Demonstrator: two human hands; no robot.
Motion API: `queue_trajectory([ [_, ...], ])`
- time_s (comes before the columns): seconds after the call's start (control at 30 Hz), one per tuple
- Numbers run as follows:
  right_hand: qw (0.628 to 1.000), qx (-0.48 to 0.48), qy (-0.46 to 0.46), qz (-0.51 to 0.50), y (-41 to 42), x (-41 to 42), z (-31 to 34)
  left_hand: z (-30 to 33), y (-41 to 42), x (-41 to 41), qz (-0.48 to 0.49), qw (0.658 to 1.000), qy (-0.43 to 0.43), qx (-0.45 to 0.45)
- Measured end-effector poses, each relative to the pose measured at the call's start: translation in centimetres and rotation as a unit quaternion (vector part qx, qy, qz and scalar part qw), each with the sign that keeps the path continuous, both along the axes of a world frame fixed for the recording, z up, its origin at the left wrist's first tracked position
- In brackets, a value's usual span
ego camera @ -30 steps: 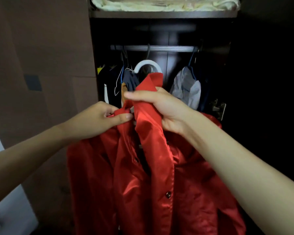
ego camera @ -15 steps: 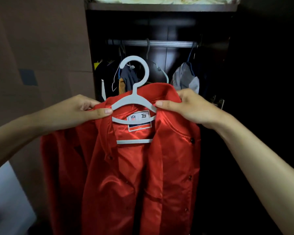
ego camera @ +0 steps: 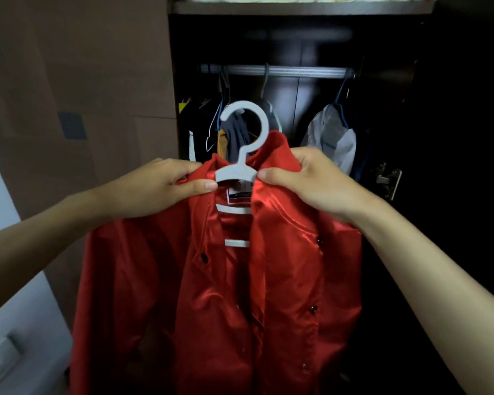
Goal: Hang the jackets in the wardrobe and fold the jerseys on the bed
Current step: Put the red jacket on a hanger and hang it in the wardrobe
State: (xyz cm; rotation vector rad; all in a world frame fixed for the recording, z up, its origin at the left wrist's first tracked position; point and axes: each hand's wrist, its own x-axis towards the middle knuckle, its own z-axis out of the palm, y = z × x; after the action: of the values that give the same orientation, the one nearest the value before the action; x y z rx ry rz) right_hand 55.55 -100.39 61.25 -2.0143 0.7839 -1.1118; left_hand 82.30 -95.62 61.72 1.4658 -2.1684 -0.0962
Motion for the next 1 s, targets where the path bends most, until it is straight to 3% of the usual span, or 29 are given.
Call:
queue_trajectory([
  [0.1,0.986,-0.086,0.099,-0.107,-1.1,-1.2,-0.2,0.2,0.0,0.8,0.023,0.999,0.027,-0.027],
  [0.17,0.949,-0.155,0.199,-0.189,-1.1,-0.8,-0.6,0.2,-0.2,0.2,0.036,0.999,0.017,-0.034],
  [0.2,0.932,-0.177,0.239,-0.207,-0.8,-0.3,-0.8,0.2,-0.3,-0.2,0.052,0.998,-0.002,-0.037],
  [0.27,0.932,-0.180,0.257,-0.183,-0.3,0.4,-1.0,0.4,-0.4,-0.9,0.098,0.993,-0.049,-0.044],
  [0.37,0.962,-0.157,0.181,-0.134,-0.5,0.7,-1.3,1.1,-0.5,-1.5,0.158,0.982,-0.080,-0.059],
  [0.6,0.964,-0.200,0.102,-0.141,-1.4,1.9,-1.1,1.9,-0.1,-4.2,0.155,0.982,-0.074,-0.076],
  [0.67,0.978,-0.173,0.067,-0.094,-1.4,1.2,-0.9,1.9,0.4,-4.4,0.146,0.982,-0.069,-0.094],
  [0.83,0.994,-0.103,-0.021,0.003,-1.3,-0.7,-0.8,1.5,2.8,-3.8,-0.027,0.993,-0.018,-0.117],
  [0.9,0.996,-0.086,-0.027,0.029,-1.4,-1.0,-0.6,1.2,3.3,-3.7,-0.071,0.980,-0.106,-0.151],
  [1.0,0.995,-0.064,-0.036,0.061,-1.4,-1.3,-0.4,0.2,2.3,-3.3,-0.083,0.908,-0.303,-0.277],
])
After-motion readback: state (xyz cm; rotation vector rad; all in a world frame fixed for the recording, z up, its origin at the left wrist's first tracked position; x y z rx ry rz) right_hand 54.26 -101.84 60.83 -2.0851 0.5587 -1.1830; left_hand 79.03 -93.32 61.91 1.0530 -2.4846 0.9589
